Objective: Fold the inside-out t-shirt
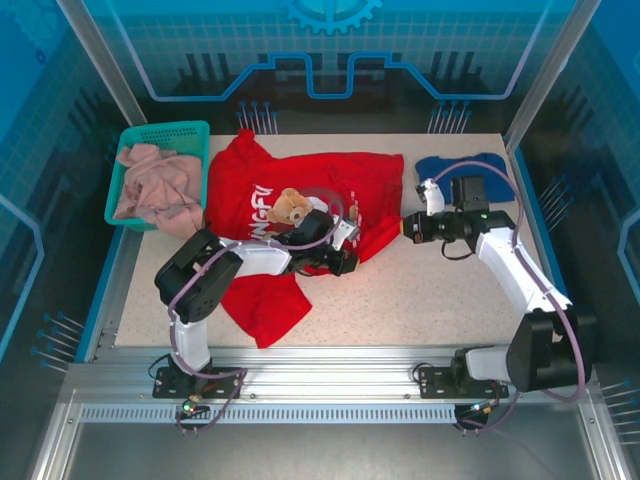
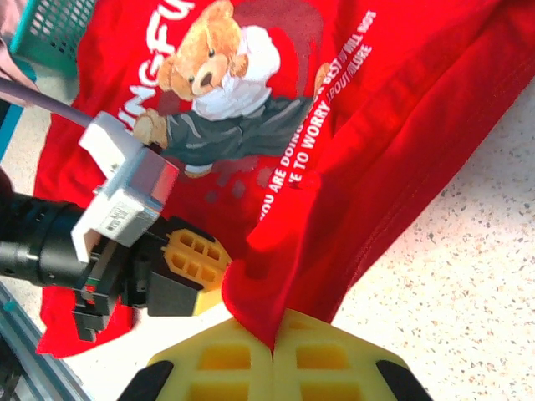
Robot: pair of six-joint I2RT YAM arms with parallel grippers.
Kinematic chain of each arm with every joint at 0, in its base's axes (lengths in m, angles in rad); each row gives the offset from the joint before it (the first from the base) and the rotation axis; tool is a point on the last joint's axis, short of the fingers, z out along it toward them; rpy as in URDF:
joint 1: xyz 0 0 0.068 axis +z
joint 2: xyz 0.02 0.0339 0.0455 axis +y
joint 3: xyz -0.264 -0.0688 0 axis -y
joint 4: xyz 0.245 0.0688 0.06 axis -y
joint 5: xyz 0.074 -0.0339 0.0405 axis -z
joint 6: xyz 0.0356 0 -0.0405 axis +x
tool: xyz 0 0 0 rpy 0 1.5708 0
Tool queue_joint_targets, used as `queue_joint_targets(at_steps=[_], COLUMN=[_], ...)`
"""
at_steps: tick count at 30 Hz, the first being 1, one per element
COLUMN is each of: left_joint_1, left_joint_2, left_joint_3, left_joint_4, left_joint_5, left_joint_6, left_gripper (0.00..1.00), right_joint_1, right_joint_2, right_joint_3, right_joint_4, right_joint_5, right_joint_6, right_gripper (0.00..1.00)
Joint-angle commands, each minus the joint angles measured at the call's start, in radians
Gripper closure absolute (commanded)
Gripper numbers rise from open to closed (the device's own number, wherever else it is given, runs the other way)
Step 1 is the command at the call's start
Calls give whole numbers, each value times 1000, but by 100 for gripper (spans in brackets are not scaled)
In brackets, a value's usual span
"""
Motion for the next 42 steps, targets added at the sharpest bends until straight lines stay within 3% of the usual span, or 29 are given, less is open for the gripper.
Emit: queue_joint_targets(at_steps=[1, 7, 11, 17, 23, 25, 27, 29, 32, 35, 38, 42], left_joint_1=[7, 7, 7, -1, -26, -30, -31, -32, -30, -37, -39, -51], left_joint_2=[-5, -12, -12, -9, 3, -5, -31, -89, -237, -415, -562, -726], left_joint_3=[-7, -11, -10, -4, 24, 36, 57, 56, -6, -95, -178, -297], left_joint_4=[-38, -45, -46, -49, -71, -71, -101, -134, -208, -374, -631, -924], left_joint_5=[36, 35, 39, 39, 17, 4, -10, -49, -143, -314, -490, -535], left_joint_6=[-7, -7, -7, 3, 20, 15, 12, 7, -18, -80, -243, -525], left_gripper=[100, 100, 100, 100, 100, 89, 68, 54, 41, 36, 36, 38], right_joint_1=[-17, -18, -20, -23, -22, -23, -25, -26, -25, -16, -3, 26], right_joint_2=[52, 98, 100, 126, 151, 159, 165, 164, 161, 160, 151, 141], right_joint_3=[48, 89, 70, 26, 15, 7, -1, -11, -16, -14, -16, -12], right_joint_4=[-54, -164, -195, -184, -129, -128, -125, -109, -72, -46, -23, -7], right_joint_5=[25, 244, 284, 258, 151, 157, 173, 179, 163, 162, 164, 163], right_joint_6=[-33, -34, -20, -8, -5, 0, 9, 23, 51, 64, 74, 74], right_gripper=[100, 100, 100, 100, 100, 100, 100, 100, 100, 100, 100, 100])
